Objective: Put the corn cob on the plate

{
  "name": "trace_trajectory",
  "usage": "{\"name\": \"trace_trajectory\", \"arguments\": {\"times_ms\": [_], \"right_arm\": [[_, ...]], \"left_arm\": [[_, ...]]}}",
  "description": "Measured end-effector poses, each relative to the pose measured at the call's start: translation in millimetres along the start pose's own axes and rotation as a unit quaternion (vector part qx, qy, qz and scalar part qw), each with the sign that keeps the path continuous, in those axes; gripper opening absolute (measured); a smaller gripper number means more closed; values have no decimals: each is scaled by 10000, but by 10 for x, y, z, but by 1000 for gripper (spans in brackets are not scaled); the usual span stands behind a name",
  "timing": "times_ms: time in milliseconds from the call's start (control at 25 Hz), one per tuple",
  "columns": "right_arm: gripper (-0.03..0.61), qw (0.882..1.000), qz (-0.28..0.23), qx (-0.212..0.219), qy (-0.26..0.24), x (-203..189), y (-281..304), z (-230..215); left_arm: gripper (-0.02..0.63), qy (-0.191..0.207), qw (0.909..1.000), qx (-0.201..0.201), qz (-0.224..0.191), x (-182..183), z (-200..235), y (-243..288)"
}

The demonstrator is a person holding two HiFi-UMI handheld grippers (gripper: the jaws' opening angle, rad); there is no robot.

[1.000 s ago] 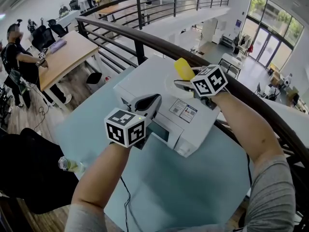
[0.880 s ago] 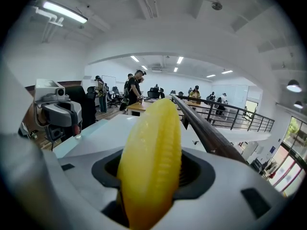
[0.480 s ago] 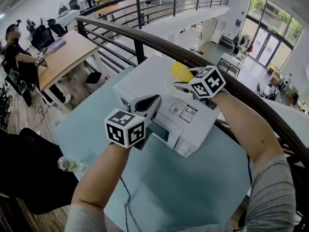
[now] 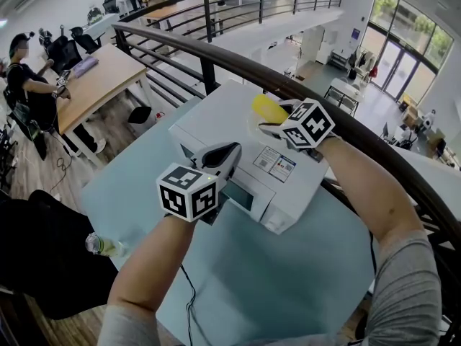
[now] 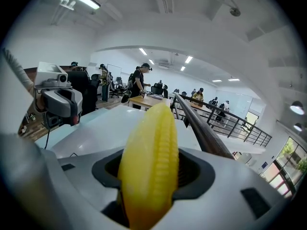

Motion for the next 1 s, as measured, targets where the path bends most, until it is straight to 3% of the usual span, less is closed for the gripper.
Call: {"name": "trace_trajectory", "arguments": {"times_ms": [280,840,1000], "right_arm": [[264,9999,30,49,-126,-12,41,30],[256,9997,-202,42,121,1,60,-2],[283,9989,-352,53,300,19,27,-10]], "left_arm": [[18,-5,10000,-3,5,-26,16,4],[18,-27,10000,-6,7,-76,36,17],[18,-43,10000,-2,5,-64,31,17]]}}
Point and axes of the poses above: the fingertips, and each gripper's own axes: y forward along the fingers, z to its left, x out of its top, the point moved 7 cm from there along -y, backward along the fingers, and after that the axes turned 1 degree about z, right-handed, at the moved point
